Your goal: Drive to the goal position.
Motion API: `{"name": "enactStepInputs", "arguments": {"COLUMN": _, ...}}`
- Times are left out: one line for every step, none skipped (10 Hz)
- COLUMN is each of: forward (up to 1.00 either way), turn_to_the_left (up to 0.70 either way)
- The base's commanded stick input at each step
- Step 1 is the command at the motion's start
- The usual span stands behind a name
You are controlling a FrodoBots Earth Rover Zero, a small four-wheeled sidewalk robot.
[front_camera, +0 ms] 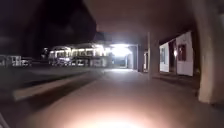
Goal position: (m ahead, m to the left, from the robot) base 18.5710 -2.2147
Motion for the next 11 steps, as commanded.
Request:
{"name": "enactStepInputs", "arguments": {"forward": 1.0, "turn_to_the_left": -0.05}}
{"name": "enactStepInputs", "arguments": {"forward": 1.0, "turn_to_the_left": -0.08}}
{"name": "enactStepInputs", "arguments": {"forward": 1.0, "turn_to_the_left": -0.1}}
{"name": "enactStepInputs", "arguments": {"forward": 1.0, "turn_to_the_left": -0.05}}
{"name": "enactStepInputs", "arguments": {"forward": 1.0, "turn_to_the_left": -0.04}}
{"name": "enactStepInputs", "arguments": {"forward": 1.0, "turn_to_the_left": -0.04}}
{"name": "enactStepInputs", "arguments": {"forward": 1.0, "turn_to_the_left": -0.09}}
{"name": "enactStepInputs", "arguments": {"forward": 1.0, "turn_to_the_left": -0.15}}
{"name": "enactStepInputs", "arguments": {"forward": 1.0, "turn_to_the_left": -0.2}}
{"name": "enactStepInputs", "arguments": {"forward": 1.0, "turn_to_the_left": -0.17}}
{"name": "enactStepInputs", "arguments": {"forward": 1.0, "turn_to_the_left": -0.04}}
